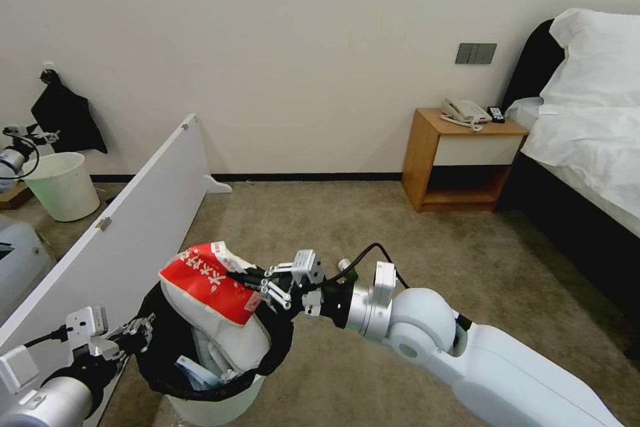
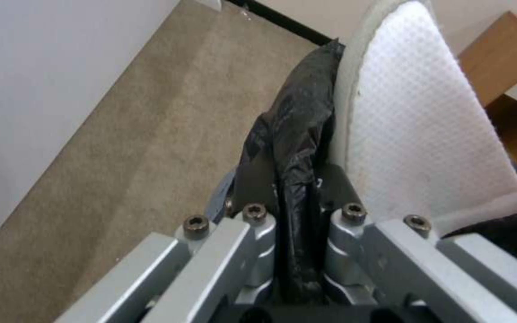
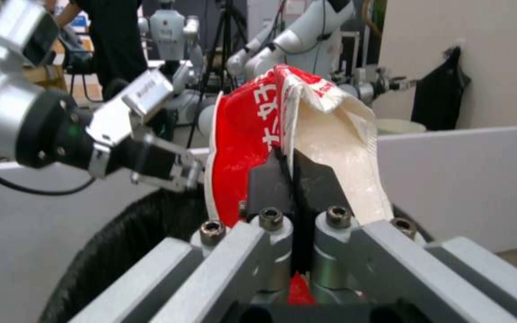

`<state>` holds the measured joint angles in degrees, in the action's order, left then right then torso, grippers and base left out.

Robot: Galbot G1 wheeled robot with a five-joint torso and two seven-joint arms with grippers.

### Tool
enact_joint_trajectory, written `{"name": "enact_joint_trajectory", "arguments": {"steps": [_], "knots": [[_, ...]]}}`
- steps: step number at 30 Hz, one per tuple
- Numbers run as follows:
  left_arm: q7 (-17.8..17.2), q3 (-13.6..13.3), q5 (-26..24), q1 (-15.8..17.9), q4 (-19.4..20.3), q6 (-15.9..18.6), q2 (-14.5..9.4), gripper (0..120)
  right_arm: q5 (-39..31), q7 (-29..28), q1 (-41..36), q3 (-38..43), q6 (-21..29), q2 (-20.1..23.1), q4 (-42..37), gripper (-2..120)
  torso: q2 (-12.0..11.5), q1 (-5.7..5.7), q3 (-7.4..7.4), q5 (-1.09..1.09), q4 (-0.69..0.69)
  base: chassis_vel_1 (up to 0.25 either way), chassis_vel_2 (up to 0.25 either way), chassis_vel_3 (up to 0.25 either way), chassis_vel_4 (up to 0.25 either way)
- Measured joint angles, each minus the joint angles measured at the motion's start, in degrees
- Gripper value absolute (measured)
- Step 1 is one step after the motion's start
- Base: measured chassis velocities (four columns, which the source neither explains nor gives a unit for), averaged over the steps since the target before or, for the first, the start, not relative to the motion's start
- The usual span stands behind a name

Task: Pick up the trash bin, then pick up the garbage from the floor and place it into the trash bin.

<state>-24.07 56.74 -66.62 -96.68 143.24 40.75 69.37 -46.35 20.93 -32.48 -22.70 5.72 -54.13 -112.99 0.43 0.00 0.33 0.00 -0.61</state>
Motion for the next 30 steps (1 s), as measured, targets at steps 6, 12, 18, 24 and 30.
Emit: {"name": "enact_joint_trajectory", "arguments": {"steps": [6, 12, 18, 24, 30], "knots": [[0.0, 0.1, -0.1, -0.1, 0.0, 0.0, -0.1, 5, 0.3, 0.1, 0.3, -1.3, 0.0, -0.8, 1.3, 0, 0.0, 0.00, 0.00, 0.00, 0.00, 0.000, 0.000, 0.000, 0.000], [0.0, 0.1, -0.1, 0.0, 0.0, 0.0, -0.1, 5, 1.4, 0.4, 0.5, -2.6, -0.2, -1.2, 2.5, 0, 0.0, 0.00, 0.00, 0.00, 0.00, 0.000, 0.000, 0.000, 0.000], [0.0, 0.1, -0.2, 0.0, 0.0, 0.0, -0.1, 5, 2.1, 0.6, 0.5, -3.6, -0.3, -1.7, 3.6, 0, 0.0, 0.00, 0.00, 0.00, 0.00, 0.000, 0.000, 0.000, 0.000], [0.0, 0.1, -0.3, 0.1, 0.0, 0.0, -0.2, 5, 2.8, 0.7, 0.6, -4.7, -0.3, -1.9, 4.6, 0, 0.0, 0.00, 0.00, 0.00, 0.00, 0.000, 0.000, 0.000, 0.000], [0.0, 0.1, -0.4, 0.1, 0.0, 0.0, -0.2, 5, 3.3, 0.8, 0.6, -5.6, -0.3, -1.9, 5.0, 0, 0.0, 0.00, 0.00, 0.00, 0.00, 0.000, 0.000, 0.000, 0.000]]}}
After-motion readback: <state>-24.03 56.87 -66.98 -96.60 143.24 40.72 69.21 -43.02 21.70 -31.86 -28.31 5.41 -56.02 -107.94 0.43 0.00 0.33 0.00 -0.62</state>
